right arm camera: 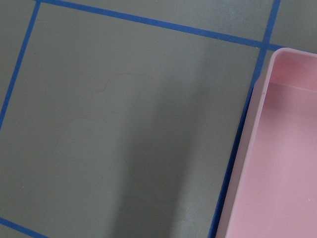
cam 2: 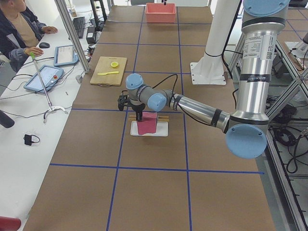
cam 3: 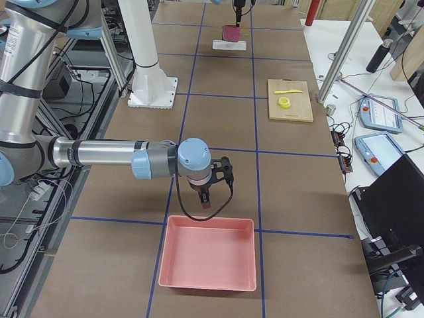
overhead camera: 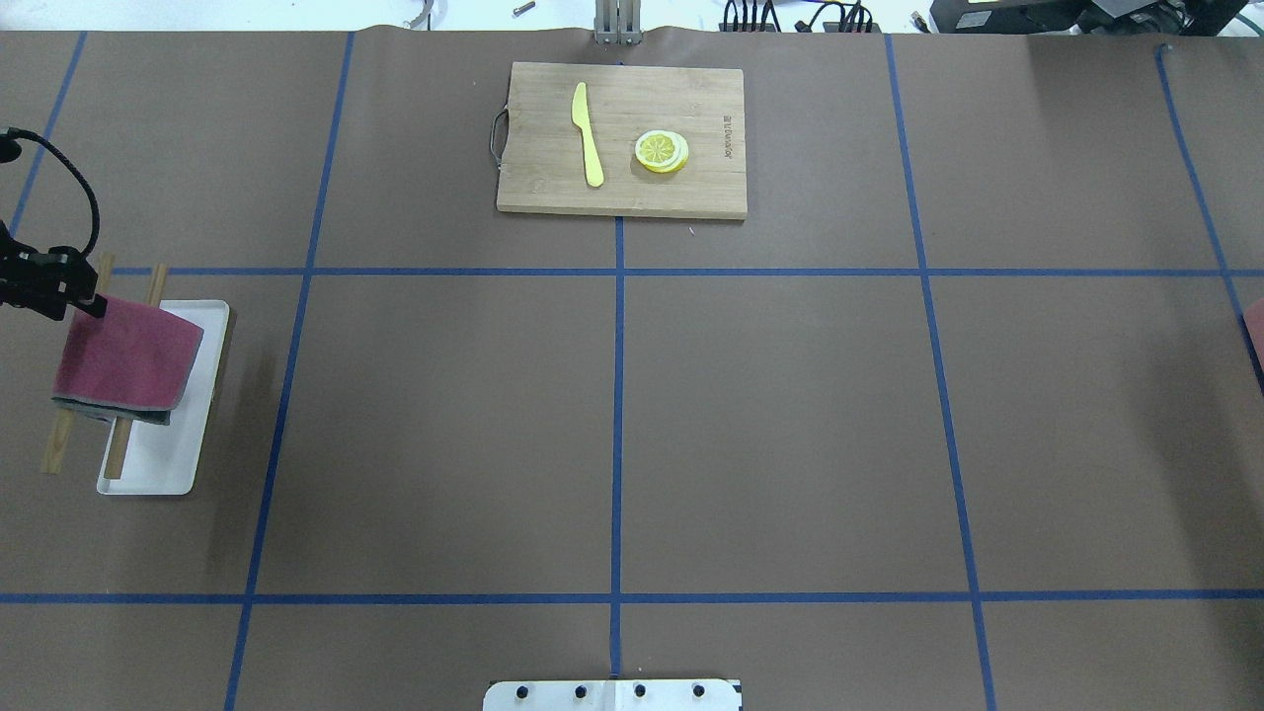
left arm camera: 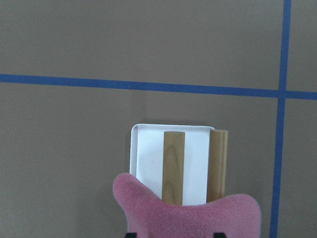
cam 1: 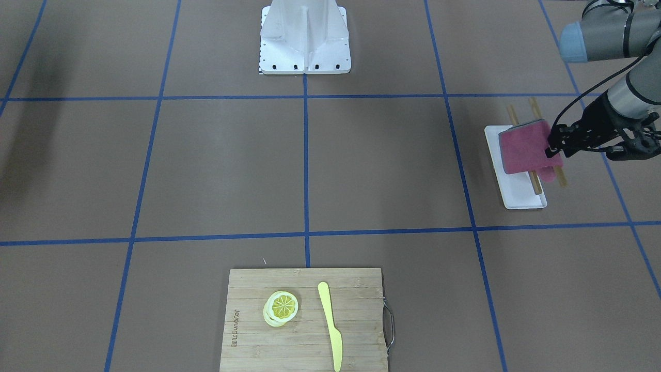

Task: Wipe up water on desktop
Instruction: 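Lower the left gripper onto the pink cloth on the white tray and grasp it, then lift the pink cloth with the left gripper while the right arm reaches in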

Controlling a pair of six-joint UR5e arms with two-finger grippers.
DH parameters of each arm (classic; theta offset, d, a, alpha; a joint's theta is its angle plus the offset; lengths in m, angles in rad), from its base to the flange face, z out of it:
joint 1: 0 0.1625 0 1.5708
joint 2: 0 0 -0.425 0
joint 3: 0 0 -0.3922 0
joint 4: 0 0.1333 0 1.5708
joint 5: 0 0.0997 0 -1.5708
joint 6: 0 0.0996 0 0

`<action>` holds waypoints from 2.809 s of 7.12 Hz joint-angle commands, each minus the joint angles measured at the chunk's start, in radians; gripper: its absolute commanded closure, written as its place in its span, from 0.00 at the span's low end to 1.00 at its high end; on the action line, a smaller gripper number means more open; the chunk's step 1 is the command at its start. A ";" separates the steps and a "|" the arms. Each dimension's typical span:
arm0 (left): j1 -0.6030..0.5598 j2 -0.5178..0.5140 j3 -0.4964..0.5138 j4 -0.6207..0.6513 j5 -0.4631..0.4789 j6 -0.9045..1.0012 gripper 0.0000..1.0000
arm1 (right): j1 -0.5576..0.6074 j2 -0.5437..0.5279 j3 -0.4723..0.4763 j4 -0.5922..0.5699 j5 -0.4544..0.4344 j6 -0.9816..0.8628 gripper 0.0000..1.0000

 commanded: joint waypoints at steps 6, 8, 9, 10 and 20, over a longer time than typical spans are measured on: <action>0.001 0.006 0.002 0.000 0.002 0.000 0.71 | -0.001 0.000 -0.003 -0.002 0.000 -0.001 0.00; -0.001 0.008 0.004 0.001 0.002 -0.002 1.00 | -0.001 0.000 -0.003 -0.002 0.000 -0.001 0.00; -0.001 0.008 0.002 0.001 -0.002 -0.002 1.00 | -0.001 0.000 -0.003 -0.002 -0.002 -0.001 0.00; -0.002 0.006 -0.001 0.001 -0.005 -0.002 1.00 | -0.001 0.000 -0.002 -0.002 -0.002 -0.001 0.00; 0.011 -0.373 -0.076 0.012 -0.126 -0.446 1.00 | -0.128 0.199 0.003 0.002 0.022 0.140 0.00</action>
